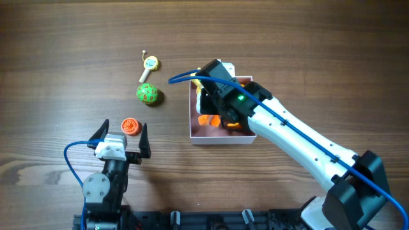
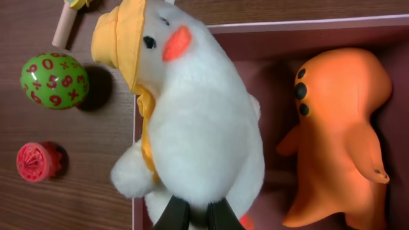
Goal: Pack container
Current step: 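Carry the duck into the box beside the dinosaur, then release the duck and lift the right gripper away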
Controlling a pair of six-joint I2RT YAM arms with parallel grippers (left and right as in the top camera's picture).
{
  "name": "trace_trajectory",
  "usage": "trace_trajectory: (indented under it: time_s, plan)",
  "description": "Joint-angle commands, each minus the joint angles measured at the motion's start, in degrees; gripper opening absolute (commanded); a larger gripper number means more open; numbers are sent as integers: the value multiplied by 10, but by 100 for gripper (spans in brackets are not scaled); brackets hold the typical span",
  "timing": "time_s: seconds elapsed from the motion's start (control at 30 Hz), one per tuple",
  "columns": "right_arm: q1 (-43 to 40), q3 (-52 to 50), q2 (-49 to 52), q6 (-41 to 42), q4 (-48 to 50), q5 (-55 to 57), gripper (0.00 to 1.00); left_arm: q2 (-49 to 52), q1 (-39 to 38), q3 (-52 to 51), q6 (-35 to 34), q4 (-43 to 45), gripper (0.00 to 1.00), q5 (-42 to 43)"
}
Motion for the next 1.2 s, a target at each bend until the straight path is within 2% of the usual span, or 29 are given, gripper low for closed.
trace_trajectory:
  time_s: [0.0, 0.17, 0.6, 0.63, 0.67, 0.7, 0.87, 1.0, 1.03, 1.07, 1.1, 1.13, 1.17]
  plan:
    - [2, 3, 23, 10, -1, -5, 4, -4, -2, -5, 11, 1, 100, -1]
    - [1, 3, 54, 10, 6, -5, 4, -4, -2, -5, 11, 1, 100, -1]
    - [1, 3, 57, 8, 7, -5, 6, -4, -2, -5, 11, 1, 100, -1]
    - [1, 3, 57, 8, 5, -5, 13, -4, -2, -5, 11, 1, 100, -1]
    - [1, 3, 57, 8, 3, -5, 28, -4, -2, -5, 11, 0, 100, -1]
    - [1, 3, 57, 8, 1, -5, 34, -4, -2, -5, 11, 1, 100, -1]
    - [1, 3, 57, 8, -2, -6, 44, -4, -2, -5, 11, 1, 100, -1]
    - [1, 3, 57, -3, -2, -19, 43, -4, -2, -5, 11, 1, 100, -1]
    - [1, 3, 57, -6, -2, -18, 38, -4, -2, -5, 11, 1, 100, -1]
    - [1, 3, 57, -6, -2, -18, 29, -4, -2, -5, 11, 1, 100, -1]
    - [1, 3, 57, -7, -3, -19, 25, -4, -2, -5, 11, 1, 100, -1]
    - [1, 3, 57, -7, -4, -19, 27, -4, -2, -5, 11, 1, 100, -1]
    - [1, 3, 57, -7, -6, -18, 34, -4, -2, -5, 11, 1, 100, -1]
